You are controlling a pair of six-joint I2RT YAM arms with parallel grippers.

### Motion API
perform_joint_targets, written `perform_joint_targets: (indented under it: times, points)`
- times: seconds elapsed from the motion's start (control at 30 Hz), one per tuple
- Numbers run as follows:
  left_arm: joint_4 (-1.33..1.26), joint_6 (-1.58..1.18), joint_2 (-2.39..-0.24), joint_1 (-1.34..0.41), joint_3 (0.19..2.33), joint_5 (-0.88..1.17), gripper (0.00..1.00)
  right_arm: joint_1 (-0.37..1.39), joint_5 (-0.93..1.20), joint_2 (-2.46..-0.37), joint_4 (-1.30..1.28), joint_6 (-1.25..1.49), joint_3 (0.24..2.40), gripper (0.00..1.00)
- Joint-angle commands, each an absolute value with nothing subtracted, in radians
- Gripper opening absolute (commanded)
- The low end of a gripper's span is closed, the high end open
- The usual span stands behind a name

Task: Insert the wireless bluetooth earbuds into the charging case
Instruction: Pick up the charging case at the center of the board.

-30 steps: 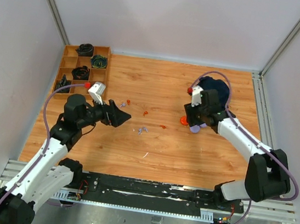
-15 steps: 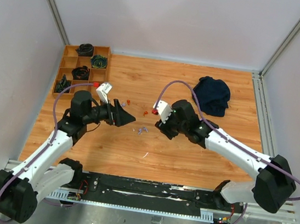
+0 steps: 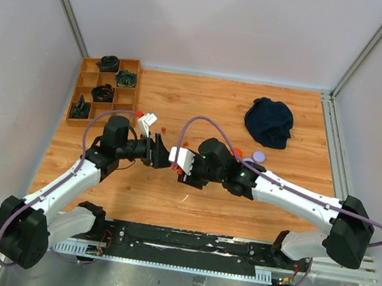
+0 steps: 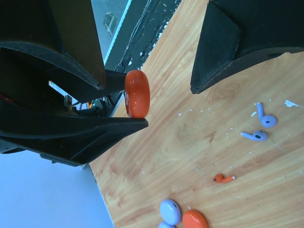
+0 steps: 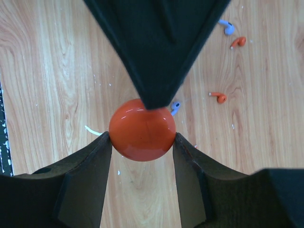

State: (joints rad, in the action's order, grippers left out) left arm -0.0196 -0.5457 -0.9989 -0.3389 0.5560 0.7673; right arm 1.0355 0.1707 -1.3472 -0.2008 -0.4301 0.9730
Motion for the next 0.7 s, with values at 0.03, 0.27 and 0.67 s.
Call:
perform_joint_targets:
  times: [0.03,0.27,0.67]
  points:
    - [-0.025,-0.52,-1.021,-0.379,0.581,0.811,0.77,1.074,0.185,-1.367,-0.18,-0.485,1.035,0.46]
    - [-0.026,-0.511,-1.041,-0.399,0.586,0.816,0.66,1.087,0.175,-1.375,-0.185,-0.504,1.045,0.46]
    - [-0.036,-0.512,-1.063,-0.426,0.589,0.839,0.46,1.099,0.168,-1.385,-0.166,-0.518,1.043,0.46]
